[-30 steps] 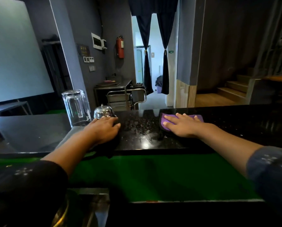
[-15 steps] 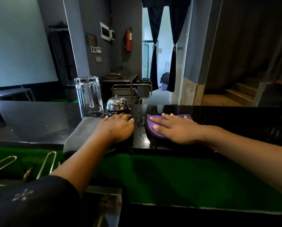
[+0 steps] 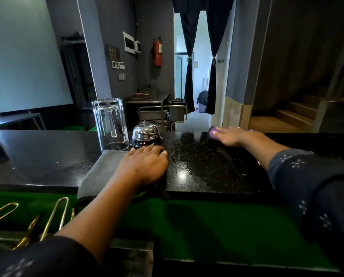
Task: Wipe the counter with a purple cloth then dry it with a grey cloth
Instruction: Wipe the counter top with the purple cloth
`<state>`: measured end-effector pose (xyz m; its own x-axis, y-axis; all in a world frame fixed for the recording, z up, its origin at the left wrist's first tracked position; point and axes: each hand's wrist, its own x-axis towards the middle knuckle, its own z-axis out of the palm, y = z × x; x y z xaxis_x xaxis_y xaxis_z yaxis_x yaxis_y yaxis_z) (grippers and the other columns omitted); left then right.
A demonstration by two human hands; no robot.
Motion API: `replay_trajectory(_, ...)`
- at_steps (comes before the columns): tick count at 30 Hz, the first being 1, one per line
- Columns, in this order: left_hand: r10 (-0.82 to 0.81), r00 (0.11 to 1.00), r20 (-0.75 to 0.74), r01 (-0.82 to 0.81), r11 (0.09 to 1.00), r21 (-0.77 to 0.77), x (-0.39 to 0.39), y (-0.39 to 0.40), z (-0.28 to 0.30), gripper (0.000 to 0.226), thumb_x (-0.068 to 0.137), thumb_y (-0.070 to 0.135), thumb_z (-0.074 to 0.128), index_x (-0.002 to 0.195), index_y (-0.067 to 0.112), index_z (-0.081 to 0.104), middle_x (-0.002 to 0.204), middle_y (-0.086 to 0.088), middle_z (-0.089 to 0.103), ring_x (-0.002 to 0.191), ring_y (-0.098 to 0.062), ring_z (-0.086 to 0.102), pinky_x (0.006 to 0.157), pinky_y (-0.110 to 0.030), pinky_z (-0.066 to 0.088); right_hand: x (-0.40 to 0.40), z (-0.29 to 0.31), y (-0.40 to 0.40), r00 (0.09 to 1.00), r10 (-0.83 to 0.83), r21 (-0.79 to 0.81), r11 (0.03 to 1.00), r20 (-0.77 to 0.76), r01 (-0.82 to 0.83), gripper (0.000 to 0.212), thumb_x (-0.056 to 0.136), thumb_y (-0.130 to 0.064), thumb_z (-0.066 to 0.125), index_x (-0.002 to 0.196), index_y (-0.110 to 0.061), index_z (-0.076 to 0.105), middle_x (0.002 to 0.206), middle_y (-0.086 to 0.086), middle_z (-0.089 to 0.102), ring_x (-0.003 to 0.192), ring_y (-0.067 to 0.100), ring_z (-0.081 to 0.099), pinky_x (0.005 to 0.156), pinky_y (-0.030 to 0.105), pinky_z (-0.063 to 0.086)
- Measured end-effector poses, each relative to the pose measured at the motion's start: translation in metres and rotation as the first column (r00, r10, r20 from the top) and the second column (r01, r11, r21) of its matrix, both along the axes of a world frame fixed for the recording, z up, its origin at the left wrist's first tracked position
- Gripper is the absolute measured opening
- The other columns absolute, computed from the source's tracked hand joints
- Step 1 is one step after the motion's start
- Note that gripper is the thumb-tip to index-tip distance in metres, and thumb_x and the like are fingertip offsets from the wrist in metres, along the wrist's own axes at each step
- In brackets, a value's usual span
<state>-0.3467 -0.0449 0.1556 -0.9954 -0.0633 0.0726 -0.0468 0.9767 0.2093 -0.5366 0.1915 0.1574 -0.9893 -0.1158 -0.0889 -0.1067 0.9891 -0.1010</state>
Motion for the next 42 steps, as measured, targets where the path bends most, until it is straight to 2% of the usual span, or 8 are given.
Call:
replay_trajectory(4,0.013,1.000,0.006,-0.013,0.999,0.033,0.001,0.001,0.001,0.053,0.100,0.043,0.013,0.150,0.025,0.021,0.159,0.001,0.014,0.146,-0.017,0.011,0.117,-0.040,0.001,0.018,0.006,-0.021,1.000,-0.013,0.020,1.000,0.001,0.013,0.064,0.092,-0.069,0.013,0.150,-0.045,0.004,0.163,0.008,-0.002,0.148,0.034,-0.001,0.115,0.062,0.000)
replay_trajectory(11,0.073,0.997,0.009,-0.073,0.996,0.049,0.007,0.004,0.007,0.055,0.100,0.042,0.010,0.151,0.021,0.018,0.159,0.003,0.014,0.146,-0.015,0.012,0.118,-0.039,0.003,0.105,0.007,-0.086,0.950,0.312,-0.012,0.950,-0.028,-0.312,0.061,0.095,-0.066,0.014,0.151,-0.044,0.006,0.163,0.005,-0.002,0.149,0.028,-0.001,0.115,0.056,-0.005)
replay_trajectory(18,0.066,0.997,0.038,-0.068,0.997,0.044,0.010,0.005,0.008,0.054,0.100,0.040,0.011,0.151,0.022,0.018,0.159,0.003,0.014,0.146,-0.016,0.011,0.118,-0.041,0.003,0.200,0.002,-0.043,0.882,0.470,-0.008,0.882,-0.027,-0.471,0.054,0.095,-0.064,0.016,0.147,-0.053,0.003,0.163,-0.004,0.000,0.149,0.020,0.000,0.116,0.049,-0.003)
replay_trajectory(21,0.059,0.998,0.028,-0.061,0.997,0.047,0.011,0.007,0.007,0.054,0.100,0.039,0.012,0.151,0.021,0.018,0.159,0.002,0.013,0.146,-0.017,0.011,0.117,-0.041,0.002,0.188,0.003,-0.038,0.916,0.401,-0.010,0.916,-0.015,-0.401,0.054,0.095,-0.065,0.015,0.147,-0.054,0.004,0.163,-0.006,0.000,0.149,0.019,0.000,0.116,0.050,-0.003)
replay_trajectory(26,0.059,0.998,0.014,-0.060,0.997,0.048,0.010,0.005,0.007,0.054,0.100,0.037,0.013,0.151,0.021,0.020,0.159,0.001,0.013,0.146,-0.018,0.011,0.117,-0.041,0.002,0.127,0.006,-0.088,0.976,0.217,-0.038,0.975,-0.002,-0.217,0.059,0.096,-0.063,0.014,0.151,-0.044,0.005,0.163,0.003,-0.003,0.149,0.027,-0.003,0.114,0.056,-0.007)
replay_trajectory(33,0.028,1.000,0.001,-0.028,0.998,0.053,0.006,0.002,0.005,0.053,0.100,0.038,0.013,0.150,0.024,0.019,0.159,0.004,0.012,0.146,-0.016,0.011,0.117,-0.040,0.002,0.057,0.011,-0.124,0.986,0.168,-0.041,0.985,-0.011,-0.168,0.060,0.097,-0.061,0.015,0.152,-0.040,0.005,0.163,0.006,-0.004,0.148,0.031,-0.003,0.114,0.060,-0.006)
replay_trajectory(36,0.017,1.000,0.002,-0.017,0.999,0.041,0.005,0.001,0.004,0.052,0.101,0.039,0.013,0.150,0.024,0.018,0.159,0.004,0.013,0.146,-0.016,0.011,0.117,-0.040,0.002,0.039,0.011,-0.111,0.989,0.144,-0.014,0.989,-0.013,-0.145,0.061,0.095,-0.065,0.013,0.151,-0.043,0.006,0.163,0.005,0.001,0.149,0.030,0.001,0.115,0.061,-0.002)
replay_trajectory(42,0.012,1.000,-0.021,-0.011,0.998,0.054,0.004,0.000,0.004,0.053,0.100,0.038,0.012,0.150,0.024,0.020,0.159,0.004,0.014,0.146,-0.016,0.012,0.117,-0.039,0.002,0.010,0.007,-0.046,1.000,-0.029,-0.016,0.999,-0.008,0.029,0.064,0.092,-0.067,0.012,0.151,-0.042,0.012,0.162,0.012,0.009,0.147,0.036,0.009,0.115,0.062,0.006)
